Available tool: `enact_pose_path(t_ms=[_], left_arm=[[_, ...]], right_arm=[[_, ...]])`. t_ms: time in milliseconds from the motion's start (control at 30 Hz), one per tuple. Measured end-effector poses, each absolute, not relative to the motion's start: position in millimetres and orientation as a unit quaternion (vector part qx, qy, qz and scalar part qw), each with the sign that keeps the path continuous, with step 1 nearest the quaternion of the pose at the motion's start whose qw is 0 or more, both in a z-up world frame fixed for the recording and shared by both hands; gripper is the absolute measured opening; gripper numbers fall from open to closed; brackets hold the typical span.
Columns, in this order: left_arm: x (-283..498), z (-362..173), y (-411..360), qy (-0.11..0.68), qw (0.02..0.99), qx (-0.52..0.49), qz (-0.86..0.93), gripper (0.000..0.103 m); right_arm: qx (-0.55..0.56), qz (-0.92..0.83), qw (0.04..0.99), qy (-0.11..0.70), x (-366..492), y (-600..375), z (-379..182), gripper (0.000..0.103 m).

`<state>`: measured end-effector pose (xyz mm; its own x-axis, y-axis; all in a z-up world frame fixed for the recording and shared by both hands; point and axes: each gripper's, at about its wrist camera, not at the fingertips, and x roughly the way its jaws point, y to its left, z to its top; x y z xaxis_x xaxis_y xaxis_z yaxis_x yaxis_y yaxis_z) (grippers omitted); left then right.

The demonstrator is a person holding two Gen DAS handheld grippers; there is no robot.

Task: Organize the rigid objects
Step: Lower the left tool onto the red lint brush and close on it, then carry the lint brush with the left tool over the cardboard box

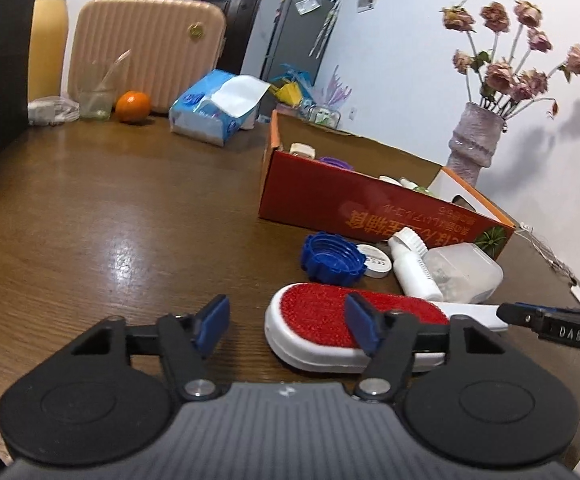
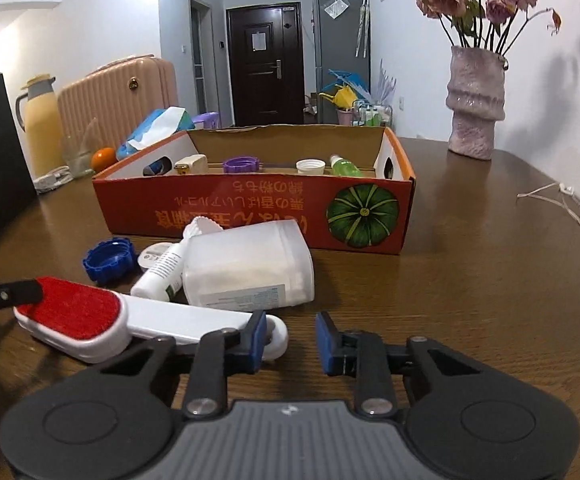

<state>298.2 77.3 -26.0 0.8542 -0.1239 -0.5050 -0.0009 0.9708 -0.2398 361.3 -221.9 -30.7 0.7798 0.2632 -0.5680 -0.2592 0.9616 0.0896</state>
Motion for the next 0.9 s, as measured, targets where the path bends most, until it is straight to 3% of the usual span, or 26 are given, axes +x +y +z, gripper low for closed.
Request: enact_pose_path(t_ms=[100, 333, 433, 667, 900], left_arm=[[294.6, -25.1, 69.3, 0.251, 0.962, -0.099, -0.043, 0.047], [291.8, -23.7, 60.1, 0.248, 0.962, -0.096, -0.057, 0.047], [289.7, -23.4, 56.9, 0.250, 0.961, -0.093, -0.071, 0.047], [269.6, -23.0, 46.7, 0.256, 0.958, -0.100, -0.081, 0.046], [244.9, -25.7, 54.3, 0.256, 0.947, -0.169, -0.099, 0.046]], right_arm=[[0.033, 0.152, 0.937, 0.314, 365.5, -230.4, -31.5, 0.023], [0.079, 0.149, 0.926, 0.336, 367.7, -245.7, -36.3, 0.021], [0.074, 0.147, 0.928, 0.335, 364.3, -244.4, -34.8, 0.012], [0.106, 0.135, 0.926, 0.336, 355.1, -259.4, -35.1, 0.011], [0.100, 0.124, 0.936, 0.315, 325.6, -268.8, -26.5, 0.012]])
